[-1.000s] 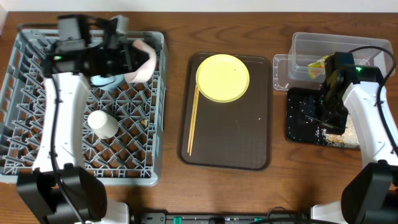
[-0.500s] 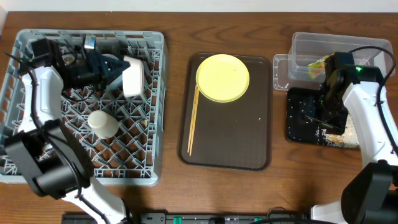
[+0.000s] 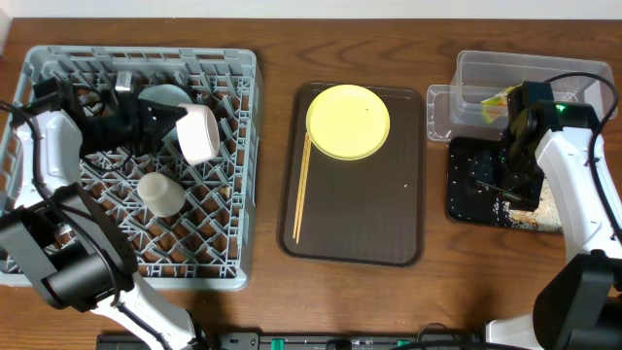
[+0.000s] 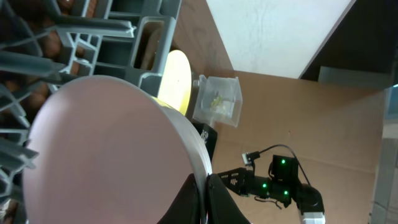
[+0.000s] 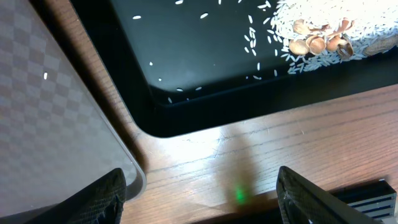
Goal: Sort waste into correct bins and load items into the dishwasher
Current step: 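Place the white bowl in the rack and open the left gripper, then reach the left gripper to the wooden chopsticks on the brown tray, then close the left gripper on one wooden chopstick, then carry the chopstick with the left gripper into the rack and release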
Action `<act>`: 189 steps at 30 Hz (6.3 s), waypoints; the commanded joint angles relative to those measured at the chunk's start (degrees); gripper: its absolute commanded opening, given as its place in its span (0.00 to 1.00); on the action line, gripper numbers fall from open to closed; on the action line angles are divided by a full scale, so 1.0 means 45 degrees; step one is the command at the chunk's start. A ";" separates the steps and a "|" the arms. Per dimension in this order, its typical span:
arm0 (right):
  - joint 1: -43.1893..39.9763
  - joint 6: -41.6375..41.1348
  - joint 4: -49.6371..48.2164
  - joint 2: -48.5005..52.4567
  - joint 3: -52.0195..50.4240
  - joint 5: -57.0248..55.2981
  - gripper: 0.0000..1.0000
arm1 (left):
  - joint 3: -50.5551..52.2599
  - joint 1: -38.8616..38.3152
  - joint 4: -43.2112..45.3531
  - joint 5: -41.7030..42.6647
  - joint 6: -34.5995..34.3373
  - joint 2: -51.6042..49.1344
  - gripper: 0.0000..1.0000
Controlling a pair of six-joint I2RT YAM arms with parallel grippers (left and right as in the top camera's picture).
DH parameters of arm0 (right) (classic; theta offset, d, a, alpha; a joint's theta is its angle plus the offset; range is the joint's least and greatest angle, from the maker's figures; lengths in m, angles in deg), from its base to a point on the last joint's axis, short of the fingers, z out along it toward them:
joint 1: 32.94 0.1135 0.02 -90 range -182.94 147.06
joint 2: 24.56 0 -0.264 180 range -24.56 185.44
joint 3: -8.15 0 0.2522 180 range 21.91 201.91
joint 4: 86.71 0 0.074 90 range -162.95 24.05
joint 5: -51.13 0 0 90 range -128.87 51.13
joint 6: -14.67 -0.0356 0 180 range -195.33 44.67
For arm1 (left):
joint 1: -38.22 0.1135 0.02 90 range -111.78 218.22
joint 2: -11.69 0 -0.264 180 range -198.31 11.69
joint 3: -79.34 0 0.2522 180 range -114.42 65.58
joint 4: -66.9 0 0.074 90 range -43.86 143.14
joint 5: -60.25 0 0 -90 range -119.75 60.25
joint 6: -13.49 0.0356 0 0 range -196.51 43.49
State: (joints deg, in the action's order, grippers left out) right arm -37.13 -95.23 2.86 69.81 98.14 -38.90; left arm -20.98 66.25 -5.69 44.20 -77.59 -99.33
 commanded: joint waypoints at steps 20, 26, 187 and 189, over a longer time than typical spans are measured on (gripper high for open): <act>-0.0068 0.0146 0.0092 -0.0301 0.0121 -0.0126 0.75 | 0.0340 0.0981 -0.0971 -0.4362 0.0262 0.0005 0.75; -0.0068 0.0151 0.0083 -0.0301 0.0121 -0.0131 0.75 | 0.0102 0.0981 -0.0874 -0.4367 0.0267 0.0695 0.80; -0.0068 0.0384 -0.0034 -0.0301 0.0121 -0.0126 0.76 | 0.3424 -1.0438 0.3463 -1.4430 -0.2186 0.5047 0.06; -0.0068 0.0384 -0.0034 -0.0301 0.0121 -0.0126 0.76 | 0.3415 -0.9675 0.3045 -1.3605 -0.1049 0.5285 0.06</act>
State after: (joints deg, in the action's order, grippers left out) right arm -37.13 -94.16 2.64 69.81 98.14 -38.90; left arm -5.31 19.35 9.55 -20.39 -88.12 -76.53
